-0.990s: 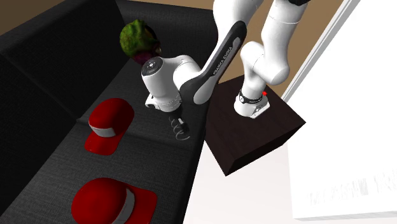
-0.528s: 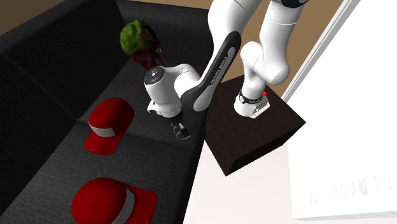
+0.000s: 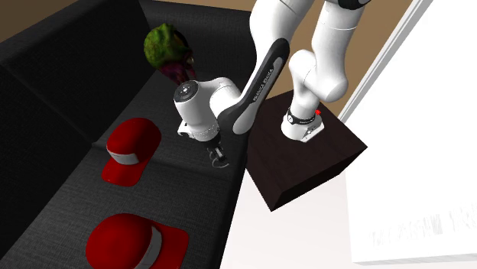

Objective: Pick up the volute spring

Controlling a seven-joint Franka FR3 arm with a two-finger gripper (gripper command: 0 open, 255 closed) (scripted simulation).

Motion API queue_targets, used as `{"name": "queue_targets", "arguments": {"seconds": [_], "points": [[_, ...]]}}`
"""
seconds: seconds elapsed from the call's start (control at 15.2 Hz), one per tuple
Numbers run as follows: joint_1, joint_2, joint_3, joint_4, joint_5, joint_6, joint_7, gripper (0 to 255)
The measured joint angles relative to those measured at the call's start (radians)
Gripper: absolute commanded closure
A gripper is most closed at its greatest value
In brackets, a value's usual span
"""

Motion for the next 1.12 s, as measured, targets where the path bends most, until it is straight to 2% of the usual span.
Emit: {"name": "queue_targets", "arguments": {"seconds": [0.26,1.12], "points": [[0.0,-0.008,0.0,0.007,-0.001,-0.015,0.001,255],[-0.002,-0.131,-0.002,0.065,-0.008,-0.196,0.012,255]]}}
